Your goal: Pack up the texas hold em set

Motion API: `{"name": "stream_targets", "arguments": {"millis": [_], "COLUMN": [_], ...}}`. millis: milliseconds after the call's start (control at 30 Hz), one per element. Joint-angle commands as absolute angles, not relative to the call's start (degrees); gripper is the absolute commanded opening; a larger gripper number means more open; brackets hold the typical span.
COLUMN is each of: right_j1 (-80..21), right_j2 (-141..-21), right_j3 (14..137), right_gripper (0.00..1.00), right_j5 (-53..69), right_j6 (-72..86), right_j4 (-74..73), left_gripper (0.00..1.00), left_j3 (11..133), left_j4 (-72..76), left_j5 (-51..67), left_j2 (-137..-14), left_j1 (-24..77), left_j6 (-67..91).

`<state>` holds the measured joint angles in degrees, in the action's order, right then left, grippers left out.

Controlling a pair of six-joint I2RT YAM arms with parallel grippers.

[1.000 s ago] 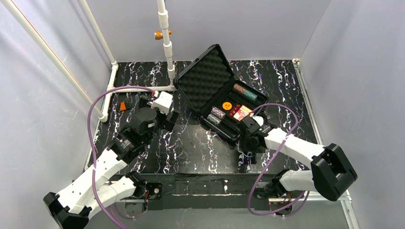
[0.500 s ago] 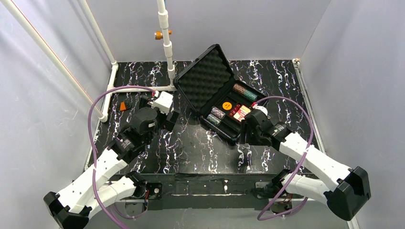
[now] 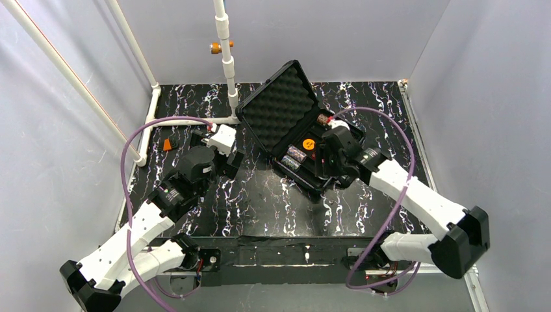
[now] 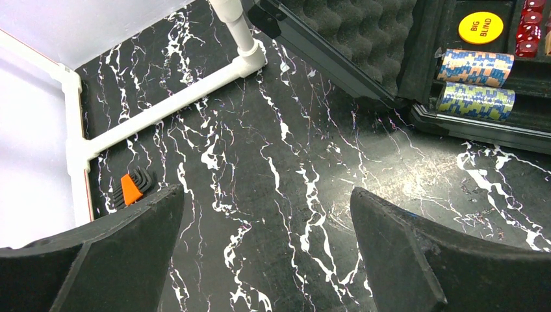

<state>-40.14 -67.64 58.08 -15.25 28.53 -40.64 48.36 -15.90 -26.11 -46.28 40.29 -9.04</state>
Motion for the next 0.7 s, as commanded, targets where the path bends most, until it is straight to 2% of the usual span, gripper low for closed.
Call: {"name": "stream_targets", "arguments": {"millis": [0,267,667], "right_j1": [-39.8,-37.4,-27.9], "right_j2": [-73.7,-84.2,-94.6], "right_j3": [66.6,76.4,81.9], "right_gripper": [0.01,0.01,0.01], "right_j5": [-17.7,-19.5,-11.6], "right_j6": [24.3,23.5,20.6], "right_j4": [-34.3,-33.0,-36.4], "left_gripper": [0.99,0.99,0.99], "left_j3": [48.6,48.7,48.7], "left_j4": [-16.3,-16.6,-16.7], "left_j5": [-26.6,-26.5,-26.2], "left_j2": [-46.2,-45.8,-45.6], "left_j1": [40.2,40.2,40.2], "left_j6": [-9.5,-9.3,-9.3]}}
